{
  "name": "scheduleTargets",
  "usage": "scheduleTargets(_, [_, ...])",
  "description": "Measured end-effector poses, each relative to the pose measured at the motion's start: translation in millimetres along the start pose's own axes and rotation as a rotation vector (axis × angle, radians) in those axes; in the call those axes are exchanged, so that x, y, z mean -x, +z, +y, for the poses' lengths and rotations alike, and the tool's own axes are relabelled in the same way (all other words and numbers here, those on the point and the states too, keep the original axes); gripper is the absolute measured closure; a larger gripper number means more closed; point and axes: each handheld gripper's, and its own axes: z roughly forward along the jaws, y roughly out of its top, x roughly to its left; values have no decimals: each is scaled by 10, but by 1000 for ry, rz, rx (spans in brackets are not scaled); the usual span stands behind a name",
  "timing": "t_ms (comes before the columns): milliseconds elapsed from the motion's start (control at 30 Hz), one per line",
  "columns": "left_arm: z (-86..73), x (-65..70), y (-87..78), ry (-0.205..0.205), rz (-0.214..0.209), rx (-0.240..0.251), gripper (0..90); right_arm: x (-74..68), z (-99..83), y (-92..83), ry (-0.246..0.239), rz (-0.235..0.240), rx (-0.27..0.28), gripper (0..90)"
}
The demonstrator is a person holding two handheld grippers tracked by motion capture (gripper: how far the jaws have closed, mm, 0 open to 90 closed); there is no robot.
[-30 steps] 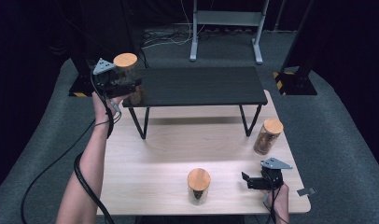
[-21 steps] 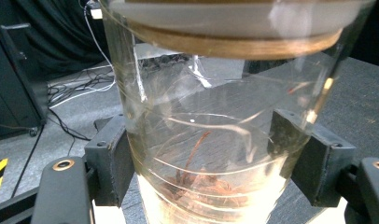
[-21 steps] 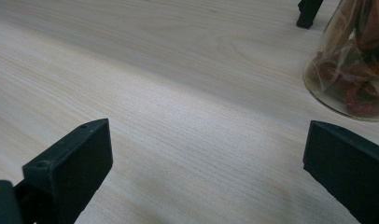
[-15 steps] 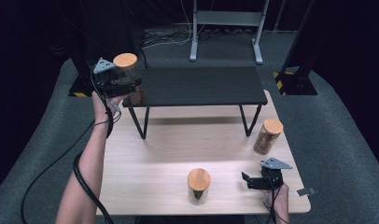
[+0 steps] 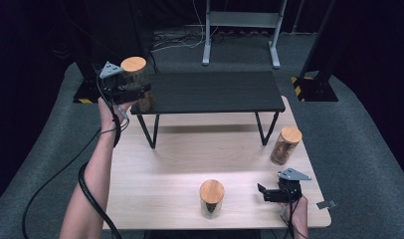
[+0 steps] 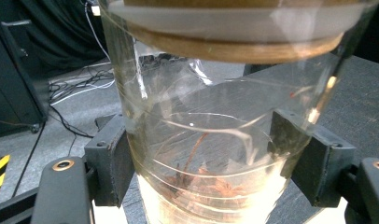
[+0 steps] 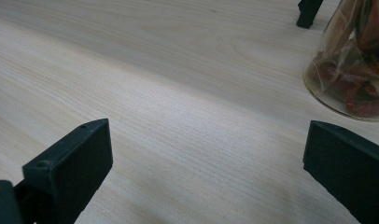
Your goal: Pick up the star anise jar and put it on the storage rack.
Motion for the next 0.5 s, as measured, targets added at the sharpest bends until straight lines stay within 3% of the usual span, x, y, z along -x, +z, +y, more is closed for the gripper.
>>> scheduleTargets(500, [13, -7, -3, -1, -6, -11, 243, -3, 1, 3, -4, -1, -2, 6])
